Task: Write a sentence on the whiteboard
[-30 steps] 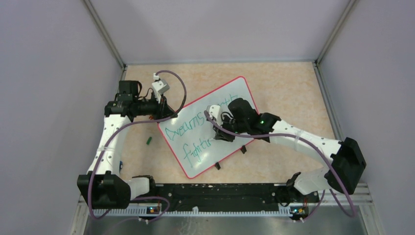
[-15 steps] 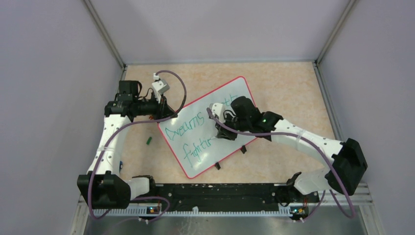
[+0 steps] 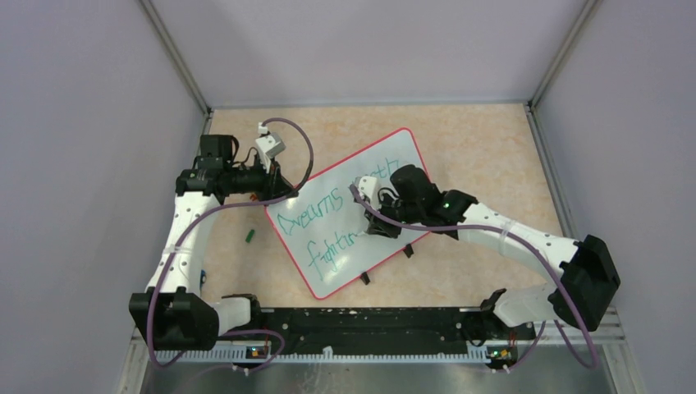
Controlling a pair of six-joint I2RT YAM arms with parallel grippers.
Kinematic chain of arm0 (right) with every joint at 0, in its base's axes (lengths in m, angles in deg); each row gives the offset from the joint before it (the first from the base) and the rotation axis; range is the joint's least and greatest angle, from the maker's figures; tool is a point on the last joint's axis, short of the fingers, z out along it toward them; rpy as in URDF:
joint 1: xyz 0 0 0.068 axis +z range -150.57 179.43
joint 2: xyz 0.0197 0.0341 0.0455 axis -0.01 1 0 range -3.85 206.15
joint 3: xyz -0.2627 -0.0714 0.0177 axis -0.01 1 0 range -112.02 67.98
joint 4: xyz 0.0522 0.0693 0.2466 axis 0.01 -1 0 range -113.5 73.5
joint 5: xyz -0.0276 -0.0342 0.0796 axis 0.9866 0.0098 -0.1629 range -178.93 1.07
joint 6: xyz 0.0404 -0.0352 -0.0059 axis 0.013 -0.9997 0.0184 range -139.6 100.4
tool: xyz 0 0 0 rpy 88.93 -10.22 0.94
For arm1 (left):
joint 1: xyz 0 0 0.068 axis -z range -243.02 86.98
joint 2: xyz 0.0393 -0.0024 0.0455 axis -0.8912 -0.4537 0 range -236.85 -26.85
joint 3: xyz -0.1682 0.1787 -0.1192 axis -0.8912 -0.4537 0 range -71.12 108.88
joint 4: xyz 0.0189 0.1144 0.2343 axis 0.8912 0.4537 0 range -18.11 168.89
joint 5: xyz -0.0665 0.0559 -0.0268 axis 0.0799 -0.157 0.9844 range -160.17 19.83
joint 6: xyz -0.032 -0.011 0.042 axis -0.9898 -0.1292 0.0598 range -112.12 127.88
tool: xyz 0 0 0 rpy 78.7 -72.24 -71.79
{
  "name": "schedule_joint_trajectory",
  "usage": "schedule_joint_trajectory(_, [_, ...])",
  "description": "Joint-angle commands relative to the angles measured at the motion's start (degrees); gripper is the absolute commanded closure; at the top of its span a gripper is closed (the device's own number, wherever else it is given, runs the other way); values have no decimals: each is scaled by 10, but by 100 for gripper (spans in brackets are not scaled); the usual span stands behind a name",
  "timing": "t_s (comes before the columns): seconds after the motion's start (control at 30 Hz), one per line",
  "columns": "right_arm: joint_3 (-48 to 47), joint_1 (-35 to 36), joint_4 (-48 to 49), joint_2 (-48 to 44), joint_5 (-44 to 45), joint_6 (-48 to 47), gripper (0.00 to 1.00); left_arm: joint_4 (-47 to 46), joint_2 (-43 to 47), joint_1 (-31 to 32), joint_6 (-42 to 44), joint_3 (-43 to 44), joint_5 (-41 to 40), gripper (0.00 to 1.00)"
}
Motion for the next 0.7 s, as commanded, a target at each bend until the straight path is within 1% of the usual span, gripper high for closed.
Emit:
schedule_joint_trajectory(0.0, [-1,-10,2,-15,11,-15,100,5,-4,13,13,10,-2,100])
schedule_joint_trajectory(0.37, [-30,-11,-22,-28,-16,-7,100,5,-6,14,13,10,-2,100])
schedule_joint_trajectory(0.53, [-36,-15,-17,-26,-9,-4,100,5,-2,15,14,8,-4,100])
schedule_joint_trajectory(0.67, [-41,-23,-6,-21,13,-3,100,5,-3,15,14,9,-3,100])
